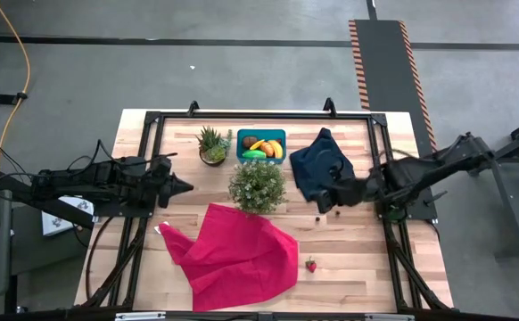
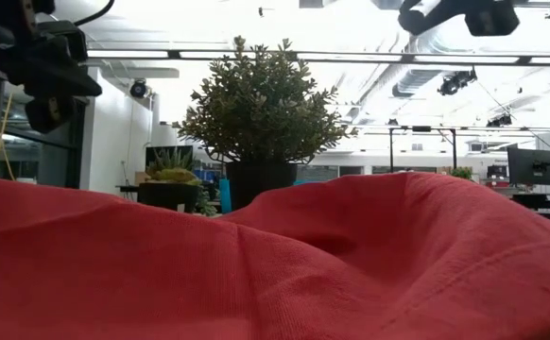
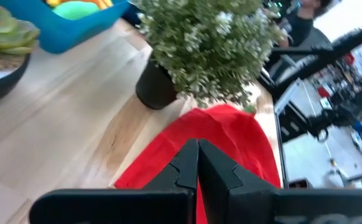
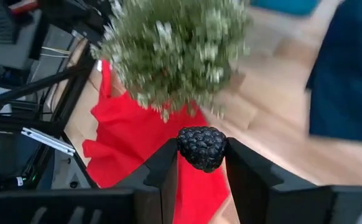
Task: Pick and placing Produce into tupperware
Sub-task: Put the blackberry into the blue bin
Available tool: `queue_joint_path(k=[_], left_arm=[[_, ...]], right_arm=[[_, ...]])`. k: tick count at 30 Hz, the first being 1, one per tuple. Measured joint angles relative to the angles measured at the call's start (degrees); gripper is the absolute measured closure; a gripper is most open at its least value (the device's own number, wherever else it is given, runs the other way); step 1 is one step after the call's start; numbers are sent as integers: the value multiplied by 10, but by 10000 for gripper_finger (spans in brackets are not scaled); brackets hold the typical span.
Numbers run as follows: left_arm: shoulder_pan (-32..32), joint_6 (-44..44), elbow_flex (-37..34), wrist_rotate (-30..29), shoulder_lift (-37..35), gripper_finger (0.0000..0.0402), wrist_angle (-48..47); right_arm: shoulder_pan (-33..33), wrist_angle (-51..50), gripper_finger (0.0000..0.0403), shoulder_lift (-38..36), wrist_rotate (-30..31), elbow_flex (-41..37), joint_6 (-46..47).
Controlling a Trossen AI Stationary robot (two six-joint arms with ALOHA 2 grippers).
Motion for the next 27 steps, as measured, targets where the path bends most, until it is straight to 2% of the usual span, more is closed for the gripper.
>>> queue_joint_path(k=[6,14,27], left_arm=[[0,-67,0,-32,0,401,0],[0,-147,0,-71,0,401,0],[0,-182,0,-77,0,401,6]], right_arm=[[-63,0,299,-49,-38,0,-119],[-156,5,299,-93,-122,0,-263],[-306,25,299,-101,-253,0,-411]])
